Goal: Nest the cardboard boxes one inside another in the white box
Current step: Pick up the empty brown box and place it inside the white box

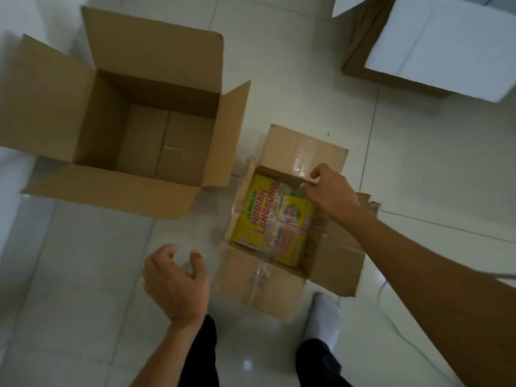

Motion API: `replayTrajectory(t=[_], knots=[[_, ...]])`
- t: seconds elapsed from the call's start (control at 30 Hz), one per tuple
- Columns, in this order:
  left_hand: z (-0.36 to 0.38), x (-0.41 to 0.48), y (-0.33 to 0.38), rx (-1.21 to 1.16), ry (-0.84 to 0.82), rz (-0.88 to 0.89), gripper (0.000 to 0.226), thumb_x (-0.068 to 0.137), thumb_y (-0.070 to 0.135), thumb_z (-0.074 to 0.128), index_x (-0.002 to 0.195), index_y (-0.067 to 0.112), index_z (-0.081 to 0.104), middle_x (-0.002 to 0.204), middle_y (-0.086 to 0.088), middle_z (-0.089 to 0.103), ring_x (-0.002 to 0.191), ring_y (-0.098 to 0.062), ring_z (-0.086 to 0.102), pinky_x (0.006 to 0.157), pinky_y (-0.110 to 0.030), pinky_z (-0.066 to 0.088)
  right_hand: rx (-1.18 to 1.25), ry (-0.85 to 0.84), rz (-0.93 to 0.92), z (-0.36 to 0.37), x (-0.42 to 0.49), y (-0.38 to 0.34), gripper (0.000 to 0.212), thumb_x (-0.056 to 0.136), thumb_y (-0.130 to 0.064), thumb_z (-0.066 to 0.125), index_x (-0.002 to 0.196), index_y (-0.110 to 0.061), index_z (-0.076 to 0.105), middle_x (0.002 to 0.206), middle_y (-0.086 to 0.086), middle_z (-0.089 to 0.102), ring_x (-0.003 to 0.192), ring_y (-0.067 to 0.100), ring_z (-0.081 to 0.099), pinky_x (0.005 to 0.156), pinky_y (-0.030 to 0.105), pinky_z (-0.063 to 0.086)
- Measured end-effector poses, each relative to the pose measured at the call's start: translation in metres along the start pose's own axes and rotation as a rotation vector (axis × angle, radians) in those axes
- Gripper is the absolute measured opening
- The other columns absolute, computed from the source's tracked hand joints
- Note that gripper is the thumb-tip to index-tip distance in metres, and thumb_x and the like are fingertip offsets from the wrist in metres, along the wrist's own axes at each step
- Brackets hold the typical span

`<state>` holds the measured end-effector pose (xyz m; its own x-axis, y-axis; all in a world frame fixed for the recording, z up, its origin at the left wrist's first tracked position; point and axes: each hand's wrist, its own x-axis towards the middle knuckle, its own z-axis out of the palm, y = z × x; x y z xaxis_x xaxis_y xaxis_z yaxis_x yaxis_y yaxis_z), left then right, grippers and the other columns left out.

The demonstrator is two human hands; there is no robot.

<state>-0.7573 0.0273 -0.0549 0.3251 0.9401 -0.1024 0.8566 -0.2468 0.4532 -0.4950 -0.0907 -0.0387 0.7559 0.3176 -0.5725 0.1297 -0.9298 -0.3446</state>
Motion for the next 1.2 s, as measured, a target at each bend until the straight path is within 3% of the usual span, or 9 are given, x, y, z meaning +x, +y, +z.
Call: replayTrajectory(t=[0.1, 0.23, 0.37, 0.53, 0.6, 0.73, 0.9, 1.07, 1.2], knots=[[0.039, -0.058, 0.003, -0.058, -0.148, -0.284, 0.052, 0.073, 0.016, 0.075, 0.112, -0.007, 0.052, 0.11, -0.03, 0.056, 0.104, -0.045, 0.05, 0.085, -0.047, 0.039, -0.077, -0.052, -0.106, -0.004, 0.021, 0.03, 0.044, 0.086, -0.032, 0.059, 0.124, -0.014, 0.045, 0.122, 0.015, 0.054, 0.105, 0.033, 0.057, 0.084, 0.039, 0.049], [0.089, -0.099, 0.013, -0.162, -0.322, -0.786, 0.085, 0.067, 0.034, 0.081, 0.13, -0.003, 0.037, 0.125, -0.03, 0.05, 0.113, -0.046, 0.049, 0.09, -0.05, 0.042, -0.141, -0.033, -0.199, -0.007, 0.057, 0.056, 0.053, 0.083, -0.026, 0.062, 0.13, -0.014, 0.04, 0.132, 0.016, 0.046, 0.109, 0.033, 0.054, 0.087, 0.04, 0.049], [0.127, -0.113, 0.02, -0.425, -0.286, -1.148, 0.097, 0.059, 0.04, 0.086, 0.131, 0.003, 0.031, 0.125, -0.02, 0.052, 0.106, -0.035, 0.053, 0.086, -0.041, 0.047, -0.208, -0.011, -0.286, -0.001, 0.091, 0.076, 0.064, 0.081, -0.023, 0.064, 0.136, -0.013, 0.034, 0.139, 0.017, 0.04, 0.119, 0.035, 0.048, 0.093, 0.042, 0.047], [0.156, -0.113, 0.024, -0.55, -0.171, -1.396, 0.094, 0.057, 0.04, 0.087, 0.126, 0.008, 0.031, 0.122, -0.02, 0.05, 0.095, -0.035, 0.053, 0.085, -0.052, 0.05, -0.232, -0.015, -0.327, 0.005, 0.13, 0.085, 0.076, 0.077, -0.019, 0.068, 0.141, -0.011, 0.027, 0.15, 0.017, 0.025, 0.135, 0.034, 0.033, 0.104, 0.05, 0.04], [0.16, -0.115, 0.024, -0.5, -0.117, -1.411, 0.091, 0.055, 0.04, 0.087, 0.122, 0.005, 0.036, 0.12, -0.021, 0.052, 0.097, -0.037, 0.054, 0.085, -0.052, 0.05, -0.241, -0.023, -0.301, 0.007, 0.143, 0.085, 0.081, 0.076, -0.02, 0.069, 0.143, -0.011, 0.024, 0.154, 0.018, 0.017, 0.14, 0.034, 0.025, 0.109, 0.051, 0.033], [0.164, -0.12, 0.025, -0.488, 0.014, -1.256, 0.076, 0.062, 0.033, 0.085, 0.116, -0.003, 0.047, 0.109, -0.021, 0.06, 0.09, -0.037, 0.059, 0.081, -0.048, 0.052, -0.282, -0.109, -0.296, 0.011, 0.157, 0.083, 0.09, 0.072, -0.029, 0.075, 0.142, -0.01, 0.023, 0.138, 0.022, 0.043, 0.121, 0.04, 0.047, 0.1, 0.052, 0.04], [0.159, -0.131, 0.027, -0.462, 0.08, -1.133, 0.062, 0.071, 0.026, 0.08, 0.113, -0.005, 0.048, 0.108, -0.025, 0.059, 0.093, -0.039, 0.058, 0.078, -0.037, 0.047, -0.457, 0.13, -0.279, 0.009, 0.172, 0.081, 0.09, 0.072, -0.042, 0.071, 0.143, -0.012, 0.023, 0.142, 0.022, 0.038, 0.13, 0.04, 0.038, 0.11, 0.053, 0.025], [0.16, -0.134, 0.031, -0.488, 0.132, -1.11, 0.058, 0.074, 0.02, 0.077, 0.115, -0.001, 0.042, 0.108, -0.021, 0.057, 0.093, -0.034, 0.057, 0.082, -0.039, 0.047, -0.468, 0.14, -0.27, -0.007, 0.177, 0.075, 0.048, 0.081, -0.031, 0.061, 0.122, -0.009, 0.049, 0.115, 0.018, 0.06, 0.105, 0.037, 0.056, 0.095, 0.046, 0.038], [0.146, -0.129, 0.043, -0.459, 0.165, -1.002, 0.045, 0.08, 0.01, 0.068, 0.118, 0.0, 0.046, 0.112, -0.024, 0.059, 0.099, -0.039, 0.058, 0.076, -0.032, 0.041, -0.417, 0.167, -0.269, -0.022, 0.156, 0.086, 0.034, 0.083, -0.026, 0.057, 0.112, -0.009, 0.049, 0.104, 0.019, 0.061, 0.089, 0.035, 0.057, 0.073, 0.04, 0.041]])
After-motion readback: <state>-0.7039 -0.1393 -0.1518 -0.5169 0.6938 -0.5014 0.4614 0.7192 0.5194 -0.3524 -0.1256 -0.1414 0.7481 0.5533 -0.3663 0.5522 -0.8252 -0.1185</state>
